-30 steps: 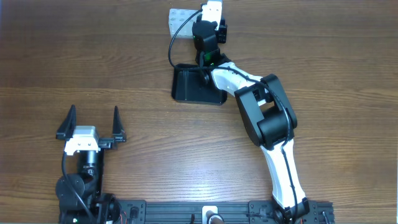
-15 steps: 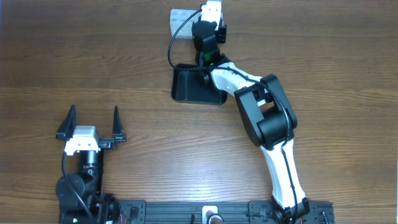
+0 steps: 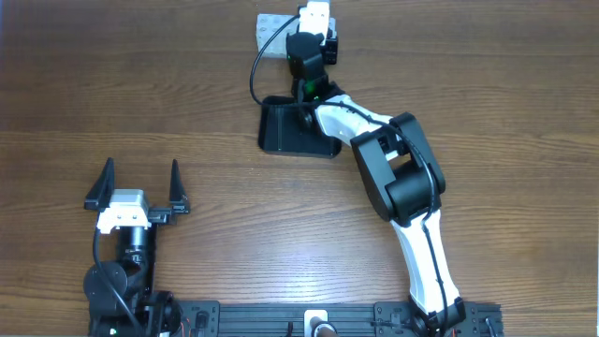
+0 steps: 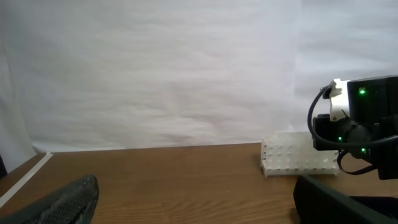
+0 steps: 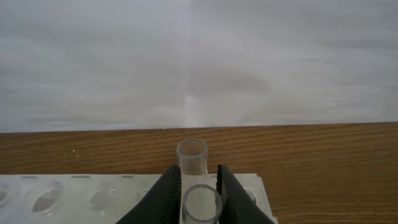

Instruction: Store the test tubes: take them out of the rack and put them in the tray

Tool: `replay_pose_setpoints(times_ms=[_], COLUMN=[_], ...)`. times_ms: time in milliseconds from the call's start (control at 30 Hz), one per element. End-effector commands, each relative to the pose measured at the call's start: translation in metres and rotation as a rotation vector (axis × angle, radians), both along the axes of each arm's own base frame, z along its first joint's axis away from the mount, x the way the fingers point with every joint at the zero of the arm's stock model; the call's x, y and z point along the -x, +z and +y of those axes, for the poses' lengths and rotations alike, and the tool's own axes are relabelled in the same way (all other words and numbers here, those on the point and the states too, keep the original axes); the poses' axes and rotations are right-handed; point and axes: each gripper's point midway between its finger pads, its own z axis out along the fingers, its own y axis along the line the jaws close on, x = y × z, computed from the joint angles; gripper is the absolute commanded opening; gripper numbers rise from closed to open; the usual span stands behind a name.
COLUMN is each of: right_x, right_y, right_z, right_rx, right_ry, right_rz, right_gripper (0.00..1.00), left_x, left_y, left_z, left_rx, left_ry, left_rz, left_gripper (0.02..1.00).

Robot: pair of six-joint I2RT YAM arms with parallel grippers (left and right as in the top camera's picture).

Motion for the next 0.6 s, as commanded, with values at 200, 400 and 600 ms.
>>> replay_pose_setpoints(times_ms=[200,400,600], right_x=[-0.002,0.008,0.022], right_y=[0.019,0.058,0.108], right_z=[0.012,0.023,0.028], right_rx=[0.019,0.030,0.070], right_ry=[0.013,0.040,0.038], right_rz=[-0.039,-0.061,-0.114], right_gripper=[0.178,0.132,0.106], left_x=[0.001,0.001,0.001], left_y=[0.001,0.001,0.001], left_z=[-0.001,-0.001,-0.001], left_rx=[-0.015,-0.015,-0.015], left_ry=[-0.004,-0.004,-0.004], left_rz=[-0.009,-0.009,-0.009], left_gripper=[1.000,1.000,1.000])
